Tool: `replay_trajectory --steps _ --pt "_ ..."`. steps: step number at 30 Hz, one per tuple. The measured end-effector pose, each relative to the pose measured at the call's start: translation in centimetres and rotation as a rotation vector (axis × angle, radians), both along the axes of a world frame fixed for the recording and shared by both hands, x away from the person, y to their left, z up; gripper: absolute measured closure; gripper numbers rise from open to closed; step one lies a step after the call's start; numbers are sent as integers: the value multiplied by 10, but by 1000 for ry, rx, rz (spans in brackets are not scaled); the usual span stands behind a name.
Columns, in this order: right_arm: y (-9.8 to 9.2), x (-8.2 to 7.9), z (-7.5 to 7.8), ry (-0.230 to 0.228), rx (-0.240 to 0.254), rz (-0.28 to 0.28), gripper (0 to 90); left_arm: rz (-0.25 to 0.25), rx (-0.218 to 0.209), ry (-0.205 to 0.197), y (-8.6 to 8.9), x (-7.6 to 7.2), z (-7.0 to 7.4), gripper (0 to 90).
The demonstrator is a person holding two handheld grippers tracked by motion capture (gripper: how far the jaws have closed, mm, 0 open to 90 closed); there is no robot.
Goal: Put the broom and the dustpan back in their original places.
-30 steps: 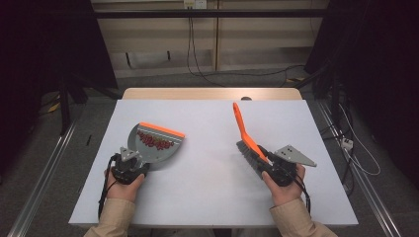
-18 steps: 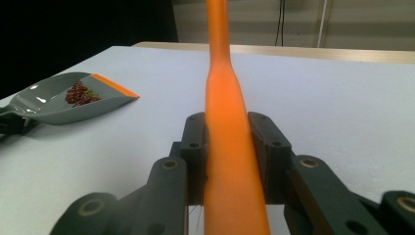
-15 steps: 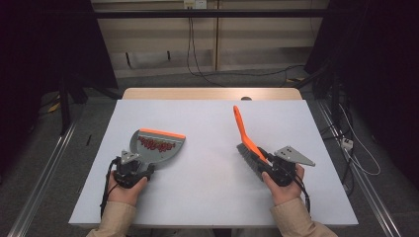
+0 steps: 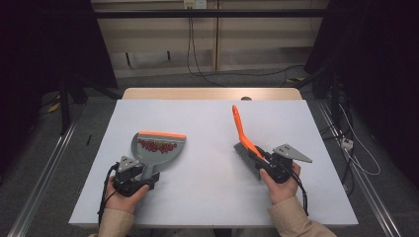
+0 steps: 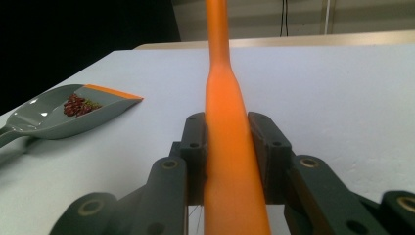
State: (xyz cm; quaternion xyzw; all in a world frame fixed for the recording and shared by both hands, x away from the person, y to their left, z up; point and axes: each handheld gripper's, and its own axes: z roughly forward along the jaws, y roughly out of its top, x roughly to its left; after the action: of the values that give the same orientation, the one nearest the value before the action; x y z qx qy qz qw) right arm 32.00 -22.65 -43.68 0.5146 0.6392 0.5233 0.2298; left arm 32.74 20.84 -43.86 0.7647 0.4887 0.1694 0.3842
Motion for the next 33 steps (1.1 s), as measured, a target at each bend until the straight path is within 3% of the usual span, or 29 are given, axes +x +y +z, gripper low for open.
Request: replay_trajectory --steps 5,7,10,12,14,17,20,22,25,28,33 --pt "-11 0 -7 23 -26 -59 705 -5 -23 -60 4 1 8 179" --pt "-18 -1 -7 26 -27 -51 703 -7 -28 -89 4 2 13 157" --pt "-25 -5 -5 35 -86 -52 679 -16 -41 -120 4 3 18 147" --pt "-30 -8 -4 30 -119 -52 603 -22 -44 -139 4 3 21 142" --pt "-39 -10 -3 32 -146 -64 471 -31 -45 -155 3 3 23 130" --pt "-51 -16 -1 34 -165 -48 448 -54 -49 -174 1 5 25 119" --pt "-57 -23 0 9 -198 12 333 -104 -79 -204 -2 7 26 95" --pt "-61 -26 -2 -16 -191 45 264 -127 -94 -218 -3 9 26 90" --pt "-69 -29 -2 -26 -153 61 197 -158 -162 -246 -1 11 26 71" --pt "-75 -35 0 -38 -131 69 178 -204 -190 -266 4 12 27 61" --pt "-79 -44 -2 -41 -143 98 166 -248 -235 -285 9 11 24 59"
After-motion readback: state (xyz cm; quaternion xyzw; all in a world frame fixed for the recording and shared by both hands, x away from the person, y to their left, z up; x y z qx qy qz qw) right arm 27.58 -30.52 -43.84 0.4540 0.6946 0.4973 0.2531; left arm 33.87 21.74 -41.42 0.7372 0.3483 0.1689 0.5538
